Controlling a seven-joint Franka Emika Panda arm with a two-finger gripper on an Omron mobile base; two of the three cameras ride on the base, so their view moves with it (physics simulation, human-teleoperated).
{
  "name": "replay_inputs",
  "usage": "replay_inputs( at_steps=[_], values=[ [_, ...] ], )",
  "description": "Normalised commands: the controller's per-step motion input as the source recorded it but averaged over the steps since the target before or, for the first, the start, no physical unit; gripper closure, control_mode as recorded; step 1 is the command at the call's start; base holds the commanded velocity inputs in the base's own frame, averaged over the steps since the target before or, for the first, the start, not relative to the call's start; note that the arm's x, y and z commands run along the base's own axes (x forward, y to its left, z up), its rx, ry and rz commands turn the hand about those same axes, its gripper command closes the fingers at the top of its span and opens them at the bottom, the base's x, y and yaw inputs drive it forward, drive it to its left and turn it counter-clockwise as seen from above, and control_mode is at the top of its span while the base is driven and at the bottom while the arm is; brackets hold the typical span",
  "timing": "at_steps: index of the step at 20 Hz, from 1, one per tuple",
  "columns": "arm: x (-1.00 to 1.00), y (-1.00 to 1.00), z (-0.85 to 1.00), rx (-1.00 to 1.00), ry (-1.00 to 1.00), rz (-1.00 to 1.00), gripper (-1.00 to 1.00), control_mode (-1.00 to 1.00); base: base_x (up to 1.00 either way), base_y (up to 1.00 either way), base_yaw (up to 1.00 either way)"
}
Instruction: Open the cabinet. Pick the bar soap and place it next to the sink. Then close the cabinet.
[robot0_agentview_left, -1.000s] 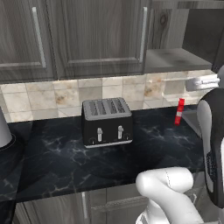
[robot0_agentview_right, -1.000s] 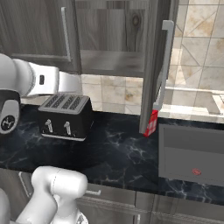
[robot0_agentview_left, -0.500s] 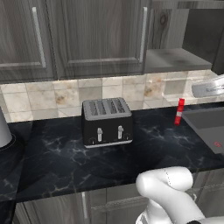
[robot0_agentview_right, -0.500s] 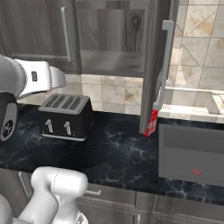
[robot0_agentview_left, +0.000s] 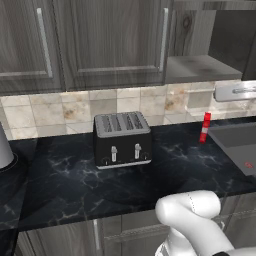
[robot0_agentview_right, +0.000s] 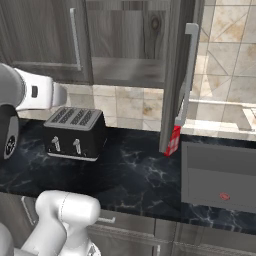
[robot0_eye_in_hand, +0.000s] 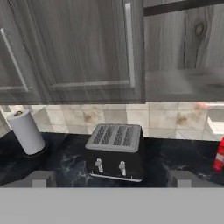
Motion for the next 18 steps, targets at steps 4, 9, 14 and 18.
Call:
replay_inputs(
  at_steps=[4,9,14,18],
  values=[
    [0.00,0.00,0.02,0.23,0.00,-0.04,-1.00,-1.00,0.00,0.00,0.00],
    [0.01,0.00,0.04,0.06,0.01,0.00,-1.00,-1.00,0.00,0.00,0.00],
    [0.25,0.00,0.04,-0.06,0.15,0.00,-1.00,-1.00,0.00,0.00,0.00],
    [0.28,0.00,0.04,-0.13,0.28,0.00,-1.00,-1.00,0.00,0.00,0.00]
  ],
)
